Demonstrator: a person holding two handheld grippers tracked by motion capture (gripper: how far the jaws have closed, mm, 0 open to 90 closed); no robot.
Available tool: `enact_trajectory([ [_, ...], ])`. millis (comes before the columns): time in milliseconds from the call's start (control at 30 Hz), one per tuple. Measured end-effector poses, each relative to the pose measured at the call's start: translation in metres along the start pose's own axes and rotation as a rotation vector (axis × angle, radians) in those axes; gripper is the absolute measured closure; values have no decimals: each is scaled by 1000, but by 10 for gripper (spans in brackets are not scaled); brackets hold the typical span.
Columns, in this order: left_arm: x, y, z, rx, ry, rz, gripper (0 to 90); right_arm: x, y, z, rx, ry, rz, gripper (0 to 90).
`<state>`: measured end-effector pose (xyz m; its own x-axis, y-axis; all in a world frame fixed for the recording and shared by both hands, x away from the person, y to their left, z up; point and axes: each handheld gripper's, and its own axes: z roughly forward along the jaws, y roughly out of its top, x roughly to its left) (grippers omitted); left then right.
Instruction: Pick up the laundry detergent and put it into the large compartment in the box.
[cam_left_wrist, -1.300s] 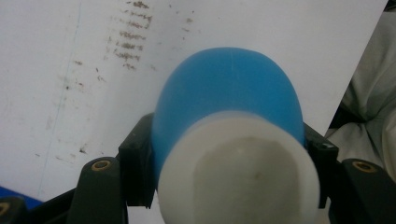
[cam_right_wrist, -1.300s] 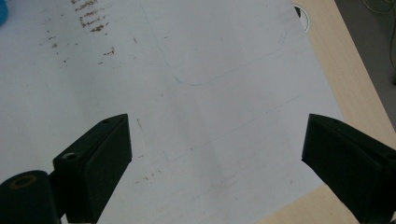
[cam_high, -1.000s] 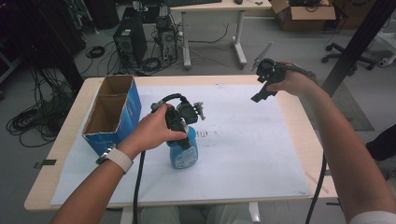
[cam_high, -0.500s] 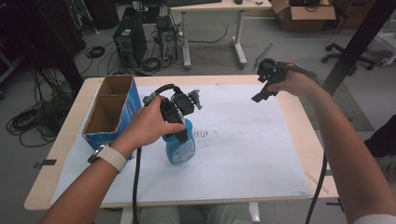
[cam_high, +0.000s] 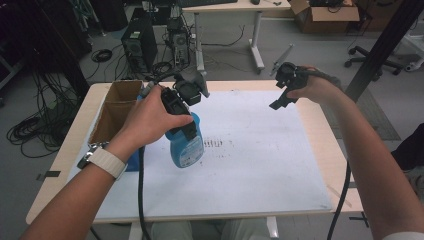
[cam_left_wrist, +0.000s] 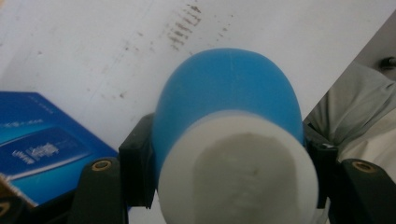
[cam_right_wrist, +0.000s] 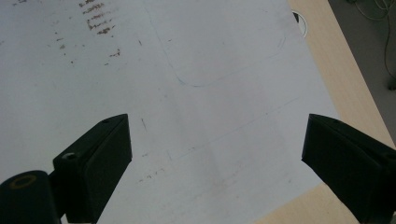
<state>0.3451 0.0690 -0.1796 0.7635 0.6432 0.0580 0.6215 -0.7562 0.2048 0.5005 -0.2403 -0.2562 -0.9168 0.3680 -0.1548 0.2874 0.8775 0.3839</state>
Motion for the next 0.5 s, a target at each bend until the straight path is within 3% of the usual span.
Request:
enact_trajectory([
  [67,4,0,-16,-2,6,-45,376,0,0,0,-1,2,-2,82],
  [167,7,-1,-26,-3,11,-69,376,0,0,0,-1,1,-2,82],
  [200,10,-2,-39,-9,23,-107,376,0,0,0,-3,1,-3,82],
  [300,14,-4,-49,-13,34,-141,376,1,0,-1,-4,1,-1,82],
  [400,22,-7,-65,-18,52,-202,376,1,0,-1,-8,2,-5,82],
  [467,31,-11,-78,-19,81,-274,376,1,1,-2,-7,0,-8,82],
  [500,31,-11,-78,-19,81,-274,376,1,1,-2,-7,0,-8,82],
])
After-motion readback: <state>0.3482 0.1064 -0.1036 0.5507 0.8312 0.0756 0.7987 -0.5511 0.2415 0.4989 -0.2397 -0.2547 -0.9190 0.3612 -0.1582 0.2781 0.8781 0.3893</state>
